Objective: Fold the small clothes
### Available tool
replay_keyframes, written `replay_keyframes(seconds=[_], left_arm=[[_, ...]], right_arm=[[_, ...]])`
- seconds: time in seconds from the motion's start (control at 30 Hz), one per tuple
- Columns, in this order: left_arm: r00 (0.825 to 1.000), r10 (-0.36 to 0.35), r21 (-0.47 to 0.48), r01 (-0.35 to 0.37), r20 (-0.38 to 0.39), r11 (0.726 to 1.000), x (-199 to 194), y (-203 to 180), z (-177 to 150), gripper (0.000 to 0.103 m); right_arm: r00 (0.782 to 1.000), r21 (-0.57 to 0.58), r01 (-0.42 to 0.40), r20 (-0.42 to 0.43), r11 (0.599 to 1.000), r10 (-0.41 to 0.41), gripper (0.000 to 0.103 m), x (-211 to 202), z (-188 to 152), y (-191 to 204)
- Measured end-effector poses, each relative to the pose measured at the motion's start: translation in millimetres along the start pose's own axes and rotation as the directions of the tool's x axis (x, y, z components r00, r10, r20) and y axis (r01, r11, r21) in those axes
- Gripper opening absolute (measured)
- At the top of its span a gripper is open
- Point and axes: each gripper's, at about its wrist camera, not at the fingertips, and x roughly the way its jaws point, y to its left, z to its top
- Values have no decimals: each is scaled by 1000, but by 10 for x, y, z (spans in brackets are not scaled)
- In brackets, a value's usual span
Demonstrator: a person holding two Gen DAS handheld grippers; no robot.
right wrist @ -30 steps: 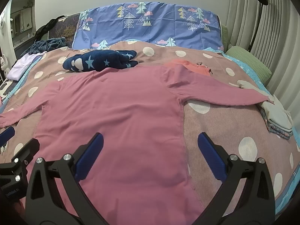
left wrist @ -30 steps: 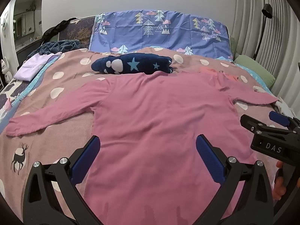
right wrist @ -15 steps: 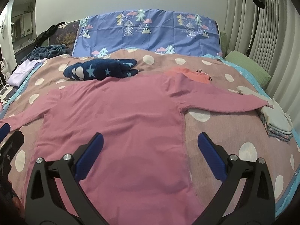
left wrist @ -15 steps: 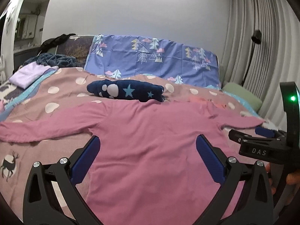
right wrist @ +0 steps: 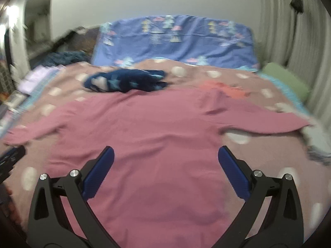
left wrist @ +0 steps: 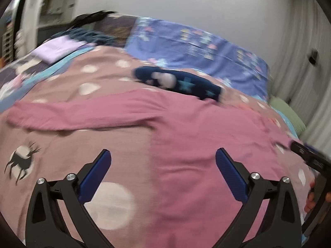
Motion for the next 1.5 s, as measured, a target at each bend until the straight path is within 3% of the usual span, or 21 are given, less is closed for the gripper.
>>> replay_keyframes(seconds=[0.07,0.17,0.23,0.33,0.4,0.5,0.57,0.63,0.67,0.7,0.77,0.8,0.83,0.87,0.97,1.07,1.17,1.2,1.3,1.43,1.5], left_arm=[[999,46,-100,-45,5,994,11,438,65,91],[993,116,-274,-115,-15,955,29,1186,132,70],[989,144,-415,-147,-40,898,50,1745,135,59],[985,163,-579,-168,-61,798,98,2443,103,58],[977,197,-636,-204,-82,744,159,2742,74,58],[973,227,-693,-186,-34,696,228,2986,145,59],[963,269,-679,-220,-35,700,274,3012,245,60],[941,336,-645,-287,-50,708,393,3020,399,60],[934,353,-635,-303,-51,711,432,3039,457,55],[932,358,-631,-309,-53,712,459,3052,500,37],[954,298,-640,-251,-36,727,520,3032,610,2],[962,273,-646,-220,-18,731,529,2984,673,2],[967,254,-626,-191,12,756,528,2836,786,2],[974,220,-570,-154,49,807,529,2586,948,2],[990,88,-396,-39,106,917,557,1728,1312,2],[993,-54,-230,78,108,970,687,849,1545,2],[970,-232,-91,237,69,967,843,-91,1574,2],[953,-302,-48,303,35,952,930,-467,1535,2],[913,-405,27,407,-55,913,1160,-1194,1287,2],[870,-435,114,469,-232,876,1594,-1999,699,2],[856,-417,135,473,-306,871,1801,-2185,438,2]], right_arm=[[997,44,-83,9,996,82,101,56,-30,-72],[998,55,-55,-38,997,57,101,207,-82,-159],[997,63,-30,-69,998,34,101,287,-111,-204],[995,92,1,-104,996,9,101,370,-157,-303],[993,103,24,-118,994,-12,101,412,-176,-356],[990,114,49,-134,992,-33,101,470,-186,-390],[990,121,50,-139,991,-33,101,501,-181,-399],[989,121,51,-142,991,-34,101,534,-175,-386],[989,121,51,-144,991,-33,101,547,-178,-379],[989,121,51,-144,991,-33,101,562,-180,-384],[989,115,51,-147,992,-34,101,585,-184,-387],[988,110,53,-147,992,-36,101,591,-187,-397],[988,103,60,-146,993,-44,101,605,-187,-410],[988,99,68,-144,993,-53,101,619,-183,-430],[988,117,79,-141,990,-62,101,657,-164,-513],[989,154,74,-139,985,-52,101,671,-150,-611],[989,171,78,-136,982,-55,101,667,-149,-714],[989,173,83,-134,981,-60,101,663,-150,-751],[988,178,110,-131,978,-87,101,652,-169,-896],[984,219,134,-145,966,-104,101,646,-207,-1154],[982,246,125,-172,961,-83,101,659,-211,-1270]])
